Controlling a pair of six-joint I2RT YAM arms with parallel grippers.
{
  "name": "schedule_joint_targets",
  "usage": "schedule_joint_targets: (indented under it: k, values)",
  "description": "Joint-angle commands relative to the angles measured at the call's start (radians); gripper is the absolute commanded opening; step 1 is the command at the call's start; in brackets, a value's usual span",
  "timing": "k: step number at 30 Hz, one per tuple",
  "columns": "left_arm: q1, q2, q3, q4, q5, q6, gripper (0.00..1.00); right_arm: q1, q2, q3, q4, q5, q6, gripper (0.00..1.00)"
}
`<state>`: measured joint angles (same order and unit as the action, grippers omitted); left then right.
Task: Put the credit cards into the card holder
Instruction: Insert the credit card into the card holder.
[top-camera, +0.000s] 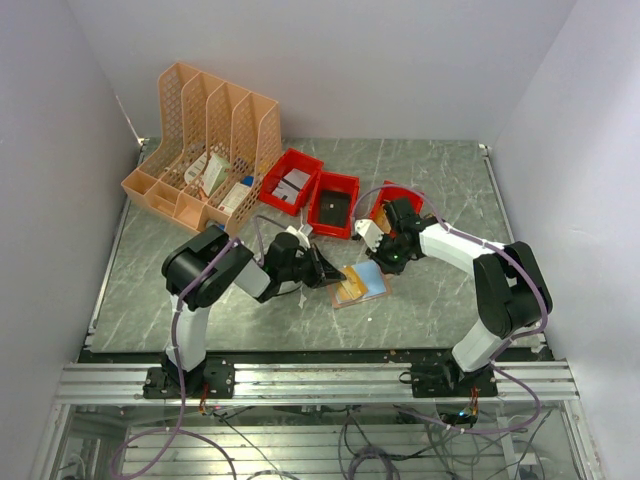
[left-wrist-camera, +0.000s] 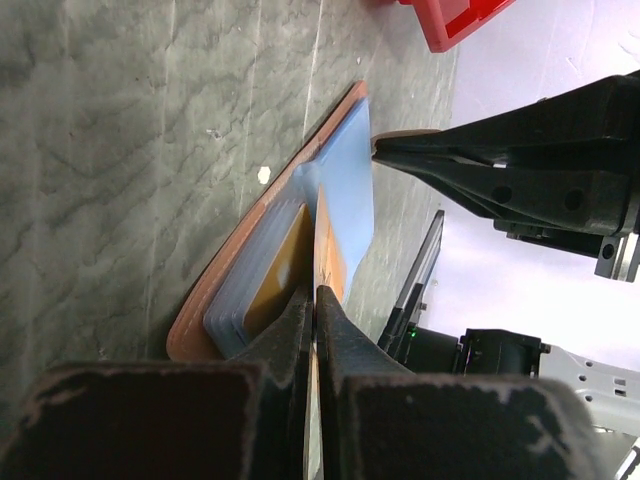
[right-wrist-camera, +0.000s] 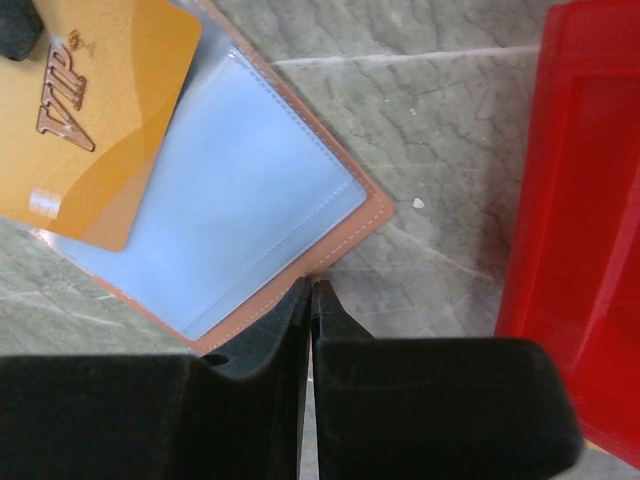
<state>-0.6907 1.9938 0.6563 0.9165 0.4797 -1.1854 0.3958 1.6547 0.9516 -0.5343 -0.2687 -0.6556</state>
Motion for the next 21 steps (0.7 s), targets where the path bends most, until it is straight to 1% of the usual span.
schedule_joint_targets:
  k: [1,12,21]
  values:
    - [-0.004,-0.009,0.032,-0.141,0.020,0.053,0.07,-0.003,0.001,-0.014,0.042,0.047,0.031,0.04]
    - [-0.006,-0.002,0.101,-0.318,0.045,0.094,0.07,-0.003,0.004,-0.015,0.046,0.042,0.038,0.05]
    - [-0.004,0.003,0.139,-0.435,0.067,0.114,0.07,-0.003,0.017,-0.027,0.077,0.078,0.065,0.05]
